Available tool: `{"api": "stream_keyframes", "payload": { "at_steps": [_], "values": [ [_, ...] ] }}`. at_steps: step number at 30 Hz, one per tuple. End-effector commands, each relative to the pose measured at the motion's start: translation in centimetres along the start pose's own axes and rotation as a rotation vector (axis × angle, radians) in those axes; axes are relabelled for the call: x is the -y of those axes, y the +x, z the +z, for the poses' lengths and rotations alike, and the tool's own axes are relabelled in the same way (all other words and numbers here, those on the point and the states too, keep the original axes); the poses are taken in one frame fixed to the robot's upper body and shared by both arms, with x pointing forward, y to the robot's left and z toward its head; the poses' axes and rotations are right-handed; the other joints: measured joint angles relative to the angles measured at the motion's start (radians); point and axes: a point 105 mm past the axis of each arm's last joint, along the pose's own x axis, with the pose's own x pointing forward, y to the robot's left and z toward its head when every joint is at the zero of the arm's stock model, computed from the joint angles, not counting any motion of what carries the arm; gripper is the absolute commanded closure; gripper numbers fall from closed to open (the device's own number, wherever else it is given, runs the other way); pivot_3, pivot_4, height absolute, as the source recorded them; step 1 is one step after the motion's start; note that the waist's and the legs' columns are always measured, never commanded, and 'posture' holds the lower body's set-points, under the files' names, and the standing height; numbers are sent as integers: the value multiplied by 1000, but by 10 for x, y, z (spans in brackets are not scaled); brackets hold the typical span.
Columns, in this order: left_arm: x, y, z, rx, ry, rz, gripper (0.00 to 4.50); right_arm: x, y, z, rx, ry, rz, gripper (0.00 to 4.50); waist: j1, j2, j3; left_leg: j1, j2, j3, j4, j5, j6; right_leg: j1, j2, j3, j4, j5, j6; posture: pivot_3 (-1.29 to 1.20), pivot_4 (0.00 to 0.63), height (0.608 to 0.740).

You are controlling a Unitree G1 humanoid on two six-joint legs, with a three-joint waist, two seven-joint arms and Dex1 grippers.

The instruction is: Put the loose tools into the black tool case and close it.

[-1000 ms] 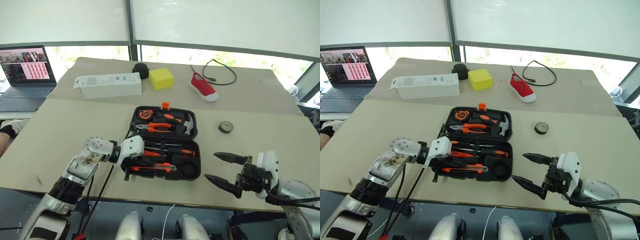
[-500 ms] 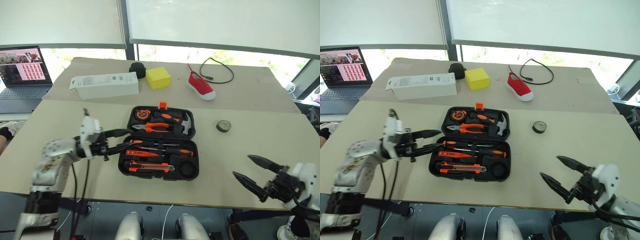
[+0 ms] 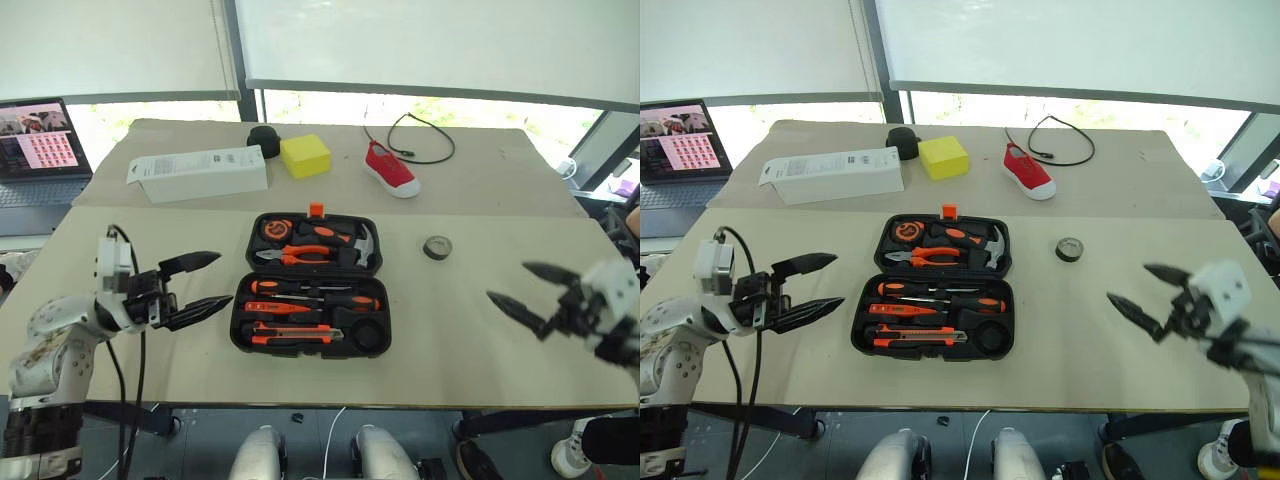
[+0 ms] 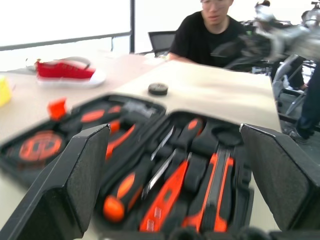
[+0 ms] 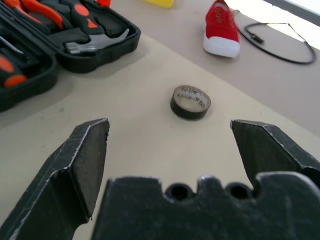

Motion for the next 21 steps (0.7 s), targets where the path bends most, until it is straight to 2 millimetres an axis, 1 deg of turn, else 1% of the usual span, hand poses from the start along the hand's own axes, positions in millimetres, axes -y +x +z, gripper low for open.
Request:
{"api": "stream_keyframes", "payload": {
  "at_steps": [1, 3, 5, 7, 8, 11, 12, 13, 14, 15, 17, 18, 19, 21],
  "values": [
    [3, 14, 6, 8, 22, -27, 36, 5, 30, -2, -154, -39, 123, 0, 3, 0, 0, -1, 0, 1, -1, 0, 0, -1, 1, 0, 0, 0, -1, 0, 150, 740],
    [1, 17, 5, 6, 22, -20, 36, 11, 43, 0, -197, -55, 141, 0, 7, 0, 0, -4, 0, 2, -2, 0, 0, -6, 1, 0, 1, 0, -1, 0, 150, 740],
    [-2, 19, 1, -3, 31, -4, 36, 10, 57, 0, -243, -70, 185, 0, 13, 0, 0, -11, 0, 2, -2, 0, 0, -12, 1, -1, 1, 0, -1, 0, 150, 740],
    [-3, 20, -1, -8, 38, 3, 36, 13, 70, 0, -277, -87, 198, 0, 11, 0, 0, -12, 0, 3, -2, 0, 0, -12, 0, -1, -1, -1, -1, 0, 150, 740],
    [-3, 20, -1, -8, 39, 3, 36, 14, 73, 0, -284, -90, 197, 0, 10, 0, 0, -13, -1, 3, -2, -1, 0, -12, 0, -1, -1, -1, 0, 0, 150, 740],
    [0, 19, -5, -24, 40, -4, 0, 16, 85, -6, -330, -101, 206, 714, 11, 0, 0, -14, -1, 4, -2, -1, 0, -13, -2, -1, -3, 0, 0, 0, 150, 740],
    [0, 18, -6, -27, 37, -6, 0, 18, 88, -7, -337, -107, 195, 1023, 11, 0, 0, -14, -2, 4, -2, -1, 0, -13, -2, -2, -3, 0, 1, 0, 150, 740],
    [1, 18, -6, -29, 36, -6, 0, 20, 91, -8, -339, -111, 188, 1443, 10, 0, 0, -14, -2, 4, -2, -1, 0, -13, -2, -2, -3, 0, 1, 0, 150, 740],
    [1, 17, -7, -29, 35, -6, 0, 21, 92, -9, -342, -111, 185, 1724, 10, 0, 1, -14, -2, 4, -2, -1, -1, -13, -2, -2, -3, 0, 1, 0, 150, 740],
    [2, 17, -7, -32, 35, -8, 0, 22, 94, -11, -355, -99, 176, 2127, 10, 0, 1, -14, -2, 4, -2, -1, -1, -13, -2, -2, -3, 0, 1, 0, 150, 740],
    [3, 16, -8, -41, 37, -18, 0, 28, 96, -15, -381, -103, 150, 2774, 9, 0, 1, -14, -2, 4, -2, -1, -1, -13, -2, -2, -2, 0, 1, 0, 150, 740],
    [3, 16, -9, -47, 41, -25, 0, 30, 96, -17, -389, -102, 135, 3186, 8, 0, 1, -14, -2, 4, -2, -1, -1, -13, -2, -2, -2, 0, 1, 0, 150, 740],
    [4, 16, -9, -51, 45, -31, 0, 32, 97, -17, -392, -104, 127, 3415, 7, 0, 1, -14, -2, 4, -2, -1, -1, -13, -2, -2, -1, 0, 1, 0, 150, 740],
    [4, 17, -9, -49, 47, -32, 0, 34, 97, -17, -393, -112, 121, 4173, 7, 0, 1, -14, -2, 4, -2, -1, -1, -13, -2, -2, -1, 0, 1, 0, 150, 740]
  ]
}}
